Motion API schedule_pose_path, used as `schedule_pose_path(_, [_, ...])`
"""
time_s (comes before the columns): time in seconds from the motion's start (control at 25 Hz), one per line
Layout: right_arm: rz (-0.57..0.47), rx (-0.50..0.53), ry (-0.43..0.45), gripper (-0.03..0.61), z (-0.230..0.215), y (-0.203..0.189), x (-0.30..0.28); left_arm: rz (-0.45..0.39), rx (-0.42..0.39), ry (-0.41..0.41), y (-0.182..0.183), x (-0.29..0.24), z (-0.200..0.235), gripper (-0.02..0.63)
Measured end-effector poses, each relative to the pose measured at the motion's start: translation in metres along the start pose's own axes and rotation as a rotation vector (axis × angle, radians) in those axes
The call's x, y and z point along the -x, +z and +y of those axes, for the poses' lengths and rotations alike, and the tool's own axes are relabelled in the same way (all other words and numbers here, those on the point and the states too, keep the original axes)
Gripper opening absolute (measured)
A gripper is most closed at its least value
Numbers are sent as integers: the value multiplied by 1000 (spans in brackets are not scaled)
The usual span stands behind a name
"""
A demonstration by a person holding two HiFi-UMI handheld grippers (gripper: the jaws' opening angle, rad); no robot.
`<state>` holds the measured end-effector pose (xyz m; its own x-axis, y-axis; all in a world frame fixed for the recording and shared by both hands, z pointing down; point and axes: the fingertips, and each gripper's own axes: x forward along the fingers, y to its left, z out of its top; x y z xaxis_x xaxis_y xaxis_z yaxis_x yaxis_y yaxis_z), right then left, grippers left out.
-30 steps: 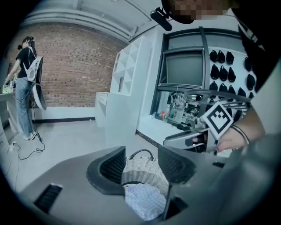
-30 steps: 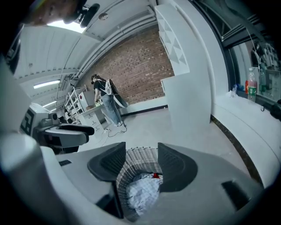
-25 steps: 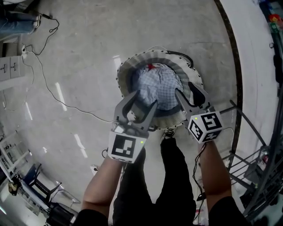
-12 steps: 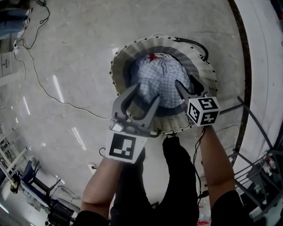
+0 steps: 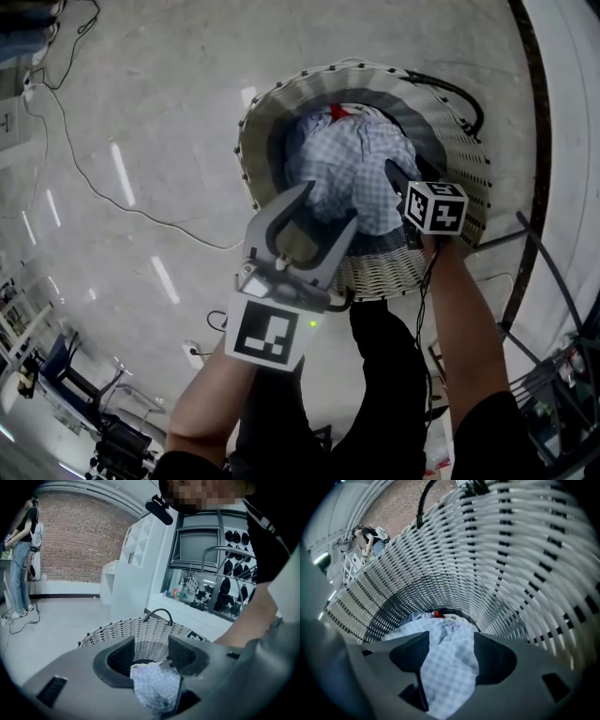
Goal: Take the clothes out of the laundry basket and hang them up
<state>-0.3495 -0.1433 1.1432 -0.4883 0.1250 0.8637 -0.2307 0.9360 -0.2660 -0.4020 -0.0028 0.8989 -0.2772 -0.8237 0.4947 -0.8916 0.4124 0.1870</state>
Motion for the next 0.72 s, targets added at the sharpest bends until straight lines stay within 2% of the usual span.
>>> schedule_pose_path(0.2, [63, -4, -45, 308, -19, -20, -31, 14, 2, -8, -11, -2, 1, 215])
schedule_pose_path(0.44, [124, -1, -48, 300, -26, -40, -54, 11, 9, -8, -17, -2, 2, 215])
schedule_pose_path(0.52, [157, 9, -64, 240, -28, -47, -57, 7, 13, 1, -18, 0, 5, 215])
schedule_pose_path(0.56, [177, 18, -75, 166, -30, -51, -56, 6, 14, 4, -18, 0, 6, 215])
schedule_pose_path(0.6, [192, 26, -85, 64, -31, -53, -55, 6, 14, 6, -18, 1, 7, 215])
schedule_pose_path(0.64, [197, 28, -88, 19, -31, -54, -53, 7, 14, 8, -18, 2, 7, 215])
schedule_pose_path(0.72, [181, 16, -70, 12, -26, -50, -49, 6, 12, 11, -17, 5, 6, 215])
